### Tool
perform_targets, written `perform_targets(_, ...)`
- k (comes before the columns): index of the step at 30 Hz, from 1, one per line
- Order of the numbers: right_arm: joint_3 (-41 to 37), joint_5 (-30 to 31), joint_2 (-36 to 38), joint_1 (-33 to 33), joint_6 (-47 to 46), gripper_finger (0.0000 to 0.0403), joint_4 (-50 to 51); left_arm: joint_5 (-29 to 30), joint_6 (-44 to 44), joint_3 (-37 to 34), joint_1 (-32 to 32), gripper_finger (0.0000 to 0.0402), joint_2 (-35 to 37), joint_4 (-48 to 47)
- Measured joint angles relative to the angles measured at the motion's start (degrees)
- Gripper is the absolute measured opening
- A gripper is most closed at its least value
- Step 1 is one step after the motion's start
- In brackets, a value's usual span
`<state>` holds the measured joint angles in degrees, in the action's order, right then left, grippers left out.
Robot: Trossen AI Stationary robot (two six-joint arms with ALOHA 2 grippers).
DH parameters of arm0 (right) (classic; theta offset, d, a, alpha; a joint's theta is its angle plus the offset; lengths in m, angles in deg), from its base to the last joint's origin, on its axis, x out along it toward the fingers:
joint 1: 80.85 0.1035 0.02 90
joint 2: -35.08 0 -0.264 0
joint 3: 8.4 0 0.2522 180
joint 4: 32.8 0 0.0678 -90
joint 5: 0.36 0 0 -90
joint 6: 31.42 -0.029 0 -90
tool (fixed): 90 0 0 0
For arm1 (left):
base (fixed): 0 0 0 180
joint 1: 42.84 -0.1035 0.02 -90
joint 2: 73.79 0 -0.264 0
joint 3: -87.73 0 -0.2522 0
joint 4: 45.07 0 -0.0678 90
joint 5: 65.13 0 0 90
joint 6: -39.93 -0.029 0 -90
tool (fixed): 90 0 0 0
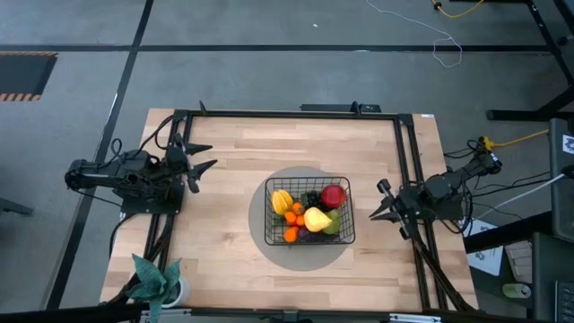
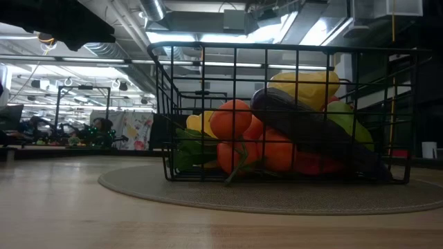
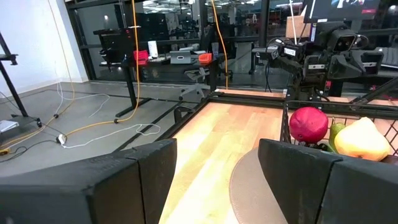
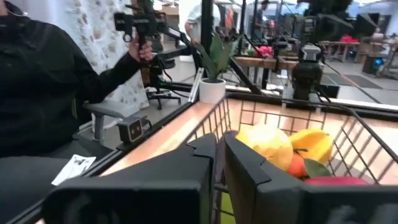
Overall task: Build produce basket
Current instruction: Return to Home Position
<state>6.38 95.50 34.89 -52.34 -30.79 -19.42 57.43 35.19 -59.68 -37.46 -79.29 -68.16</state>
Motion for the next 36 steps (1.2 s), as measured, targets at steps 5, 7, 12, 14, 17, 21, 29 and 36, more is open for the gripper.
perform_targets(5,0.1,1.2,0.1,0.0,-0.8,0.0032,-0.2,-0.1,1.6,0.0,0.0,0.0218,0.0,-1.6)
perform_targets(7,0.1,1.2,0.1,0.0,-1.6,0.0032,-0.2,0.0,3.3,0.0,0.0,0.0218,0.0,-2.8)
perform_targets(12,0.1,1.2,0.1,0.0,-1.5,0.0032,-0.2,0.0,9.9,0.0,0.0,0.0218,0.0,-2.7)
perform_targets(14,0.1,1.2,0.1,0.0,-0.5,0.0032,-0.2,-0.1,13.3,0.0,0.0,0.0218,0.0,-4.2)
perform_targets(17,0.1,1.2,0.1,0.0,0.1,0.0032,-0.2,-0.7,19.0,-2.0,0.0,0.0218,0.0,-8.6)
perform_targets(21,0.1,1.2,0.1,0.0,0.0,0.0032,-0.3,-2.4,20.4,-9.3,0.0,0.0218,0.0,-2.0)
perform_targets(29,0.1,1.2,0.1,0.0,1.4,0.0032,-0.3,-16.6,12.5,-15.5,0.0,0.0218,0.0,10.7)
perform_targets(36,0.1,1.2,0.1,0.0,2.1,0.0032,-0.3,-23.5,11.7,-16.4,0.0,0.0218,0.0,10.1)
